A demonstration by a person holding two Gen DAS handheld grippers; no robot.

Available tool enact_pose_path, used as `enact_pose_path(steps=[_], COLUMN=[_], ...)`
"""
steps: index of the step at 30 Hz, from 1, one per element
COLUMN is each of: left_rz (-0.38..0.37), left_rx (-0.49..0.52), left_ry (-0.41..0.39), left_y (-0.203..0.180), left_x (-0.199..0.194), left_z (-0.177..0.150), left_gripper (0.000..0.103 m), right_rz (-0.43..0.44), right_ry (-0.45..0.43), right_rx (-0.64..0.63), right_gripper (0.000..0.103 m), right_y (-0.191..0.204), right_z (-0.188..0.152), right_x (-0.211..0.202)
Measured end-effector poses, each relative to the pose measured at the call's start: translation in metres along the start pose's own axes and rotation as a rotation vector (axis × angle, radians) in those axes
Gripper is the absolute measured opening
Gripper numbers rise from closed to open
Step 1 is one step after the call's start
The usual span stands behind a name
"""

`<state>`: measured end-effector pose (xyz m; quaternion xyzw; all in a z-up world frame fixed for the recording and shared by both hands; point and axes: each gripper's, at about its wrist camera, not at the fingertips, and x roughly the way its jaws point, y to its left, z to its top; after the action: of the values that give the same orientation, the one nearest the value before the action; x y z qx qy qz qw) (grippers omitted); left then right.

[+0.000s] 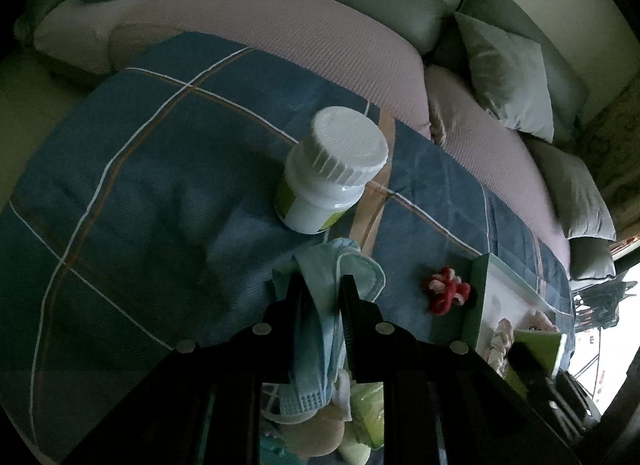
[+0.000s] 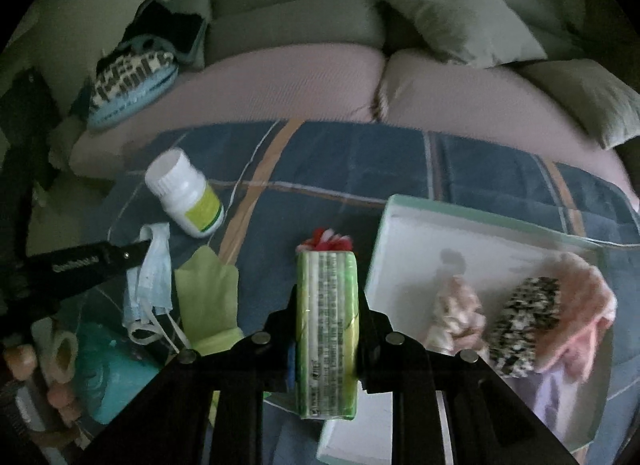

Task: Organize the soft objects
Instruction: 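Carry the mask and green tissue pack over the white tray with both grippers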

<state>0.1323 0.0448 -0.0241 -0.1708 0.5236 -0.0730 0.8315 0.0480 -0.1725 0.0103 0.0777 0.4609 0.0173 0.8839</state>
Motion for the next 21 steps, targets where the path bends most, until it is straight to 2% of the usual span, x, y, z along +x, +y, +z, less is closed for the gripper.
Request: enact_pose_path(steps=[9, 16, 21], left_rz=[0.017, 0.02, -0.02], left_rx=[0.019, 0.05, 0.092], left_ry=[-0.035, -0.154, -0.293], left_y=[-0.007, -0.022, -0.04], left_x=[-0.011, -0.055, -0.108], left_z=[0.0, 0.001, -0.004], left_gripper=[0.018, 0.018, 0.018], right_rz=[-0.016, -0.023, -0.042], right_ry=[-0.047, -0.13, -0.228], right_rx=[0.084, 0.173, 0.236], right_gripper=[0.023, 0.023, 0.023], right_y=[-0.038, -0.074, -0.1], right_z=[-0.005, -0.002, 0.001], right_x=[-0.024, -0.051, -0.086])
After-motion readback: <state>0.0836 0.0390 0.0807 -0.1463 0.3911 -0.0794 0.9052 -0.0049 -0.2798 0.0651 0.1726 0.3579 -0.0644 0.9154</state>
